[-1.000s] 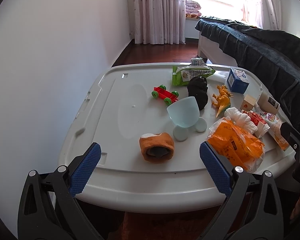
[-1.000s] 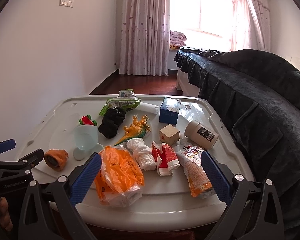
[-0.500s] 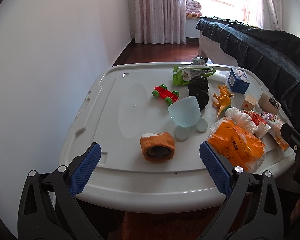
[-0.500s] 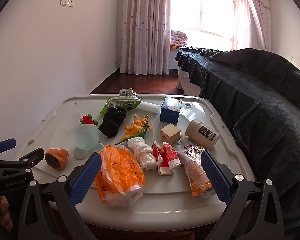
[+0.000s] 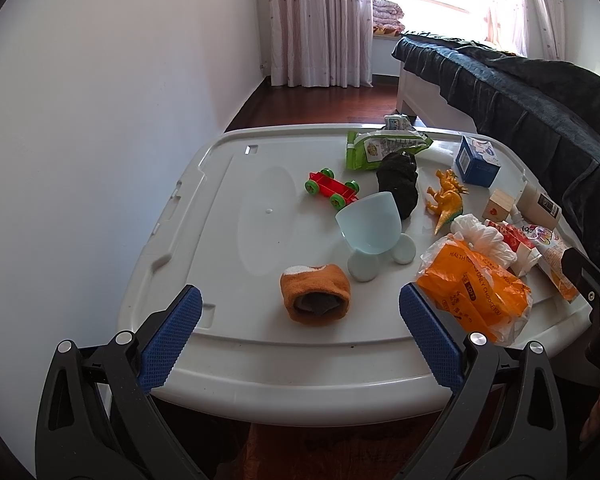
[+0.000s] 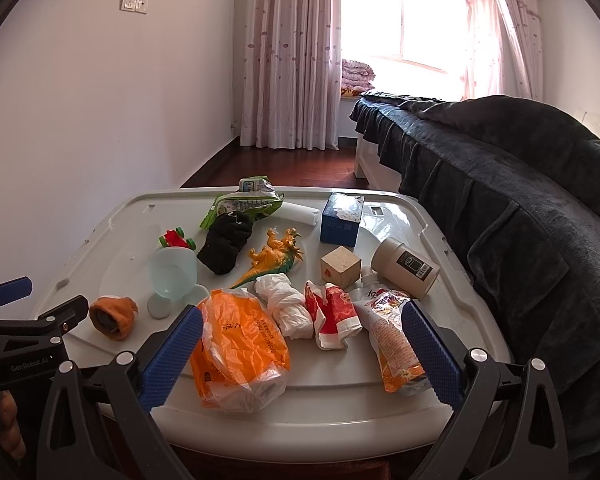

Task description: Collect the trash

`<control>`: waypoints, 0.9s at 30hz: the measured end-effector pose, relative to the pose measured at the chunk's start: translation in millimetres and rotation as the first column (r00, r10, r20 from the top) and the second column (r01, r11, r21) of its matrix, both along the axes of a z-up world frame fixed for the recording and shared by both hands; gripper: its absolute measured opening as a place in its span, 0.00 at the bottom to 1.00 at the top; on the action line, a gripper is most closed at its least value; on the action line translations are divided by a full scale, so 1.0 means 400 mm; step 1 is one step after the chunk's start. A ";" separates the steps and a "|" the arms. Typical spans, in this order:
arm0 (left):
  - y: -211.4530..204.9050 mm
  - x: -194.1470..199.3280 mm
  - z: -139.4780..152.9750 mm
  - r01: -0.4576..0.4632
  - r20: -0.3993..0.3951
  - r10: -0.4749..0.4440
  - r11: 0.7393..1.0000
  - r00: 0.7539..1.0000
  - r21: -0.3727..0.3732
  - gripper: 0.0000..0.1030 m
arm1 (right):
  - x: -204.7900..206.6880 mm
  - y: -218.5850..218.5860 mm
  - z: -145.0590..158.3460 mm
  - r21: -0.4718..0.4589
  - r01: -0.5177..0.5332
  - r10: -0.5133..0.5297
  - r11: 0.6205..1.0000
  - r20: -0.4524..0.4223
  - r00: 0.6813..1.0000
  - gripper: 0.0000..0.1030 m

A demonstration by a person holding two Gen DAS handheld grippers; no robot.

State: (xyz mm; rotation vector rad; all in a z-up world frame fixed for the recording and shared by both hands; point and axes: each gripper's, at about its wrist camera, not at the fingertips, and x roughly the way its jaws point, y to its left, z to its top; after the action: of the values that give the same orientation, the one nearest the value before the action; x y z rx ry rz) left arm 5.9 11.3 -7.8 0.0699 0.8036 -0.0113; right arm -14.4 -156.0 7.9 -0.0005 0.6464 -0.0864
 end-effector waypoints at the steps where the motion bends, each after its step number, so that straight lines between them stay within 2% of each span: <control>1: 0.000 0.000 0.000 0.000 0.000 0.000 1.000 1.000 0.001 0.94 | 0.000 0.000 0.000 0.001 0.000 0.000 1.000 0.000 1.000 0.95; 19: 0.014 0.000 -0.004 0.004 -0.003 -0.004 1.000 1.000 -0.001 0.94 | -0.002 0.003 -0.002 0.005 -0.003 0.003 1.000 0.004 1.000 0.95; 24: 0.074 0.005 -0.035 -0.012 -0.028 0.010 0.998 1.000 -0.061 0.94 | -0.016 0.000 0.015 0.001 -0.008 0.008 1.000 0.022 1.000 0.95; 27: 0.073 0.019 -0.061 0.008 -0.084 -0.014 0.998 0.996 -0.070 0.94 | -0.020 -0.009 0.028 0.025 -0.015 0.014 1.000 0.025 1.000 0.95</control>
State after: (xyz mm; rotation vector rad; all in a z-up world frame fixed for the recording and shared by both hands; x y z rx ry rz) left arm 13.6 40.7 -32.2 0.0081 0.8863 -0.0524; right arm -22.4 -159.5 19.3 0.0199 0.6223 -0.0640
